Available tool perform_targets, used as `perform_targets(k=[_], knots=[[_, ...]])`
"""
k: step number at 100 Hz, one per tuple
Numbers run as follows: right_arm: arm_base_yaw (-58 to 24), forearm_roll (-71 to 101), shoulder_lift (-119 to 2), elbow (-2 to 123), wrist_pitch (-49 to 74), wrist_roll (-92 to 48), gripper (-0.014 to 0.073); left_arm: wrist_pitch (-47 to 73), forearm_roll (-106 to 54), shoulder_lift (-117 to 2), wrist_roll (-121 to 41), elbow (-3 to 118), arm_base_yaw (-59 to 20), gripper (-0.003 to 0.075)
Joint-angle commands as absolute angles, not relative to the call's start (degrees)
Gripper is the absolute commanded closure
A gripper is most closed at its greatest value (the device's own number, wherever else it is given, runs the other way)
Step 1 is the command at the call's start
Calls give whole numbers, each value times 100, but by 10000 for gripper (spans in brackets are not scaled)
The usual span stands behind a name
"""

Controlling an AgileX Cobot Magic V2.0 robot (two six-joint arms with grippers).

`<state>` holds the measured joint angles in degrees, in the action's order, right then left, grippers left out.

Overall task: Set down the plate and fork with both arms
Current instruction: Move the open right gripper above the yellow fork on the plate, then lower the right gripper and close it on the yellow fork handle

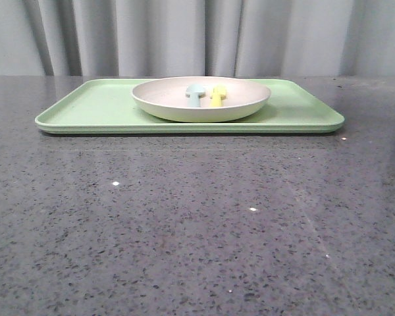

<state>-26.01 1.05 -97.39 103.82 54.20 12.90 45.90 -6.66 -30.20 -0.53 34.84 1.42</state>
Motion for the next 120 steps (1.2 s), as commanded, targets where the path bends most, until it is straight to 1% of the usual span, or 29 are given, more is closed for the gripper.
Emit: perform_targets(k=[1, 15, 42, 120], knots=[[-2878, -515, -9865, 10877, 5223, 1857, 53, 4224, -741, -3034, 0, 3634, 164, 321], [-3065, -915, -10397, 11187, 5328, 2447, 53, 4224, -741, -3034, 0, 3634, 164, 321], [-3065, -910, -10911, 11203, 5482, 2673, 53, 4211, -741, -3034, 0, 3634, 164, 321], [-3075, -1036, -11405, 11193, 5459, 2970, 53, 4211, -741, -3034, 0, 3634, 164, 321]])
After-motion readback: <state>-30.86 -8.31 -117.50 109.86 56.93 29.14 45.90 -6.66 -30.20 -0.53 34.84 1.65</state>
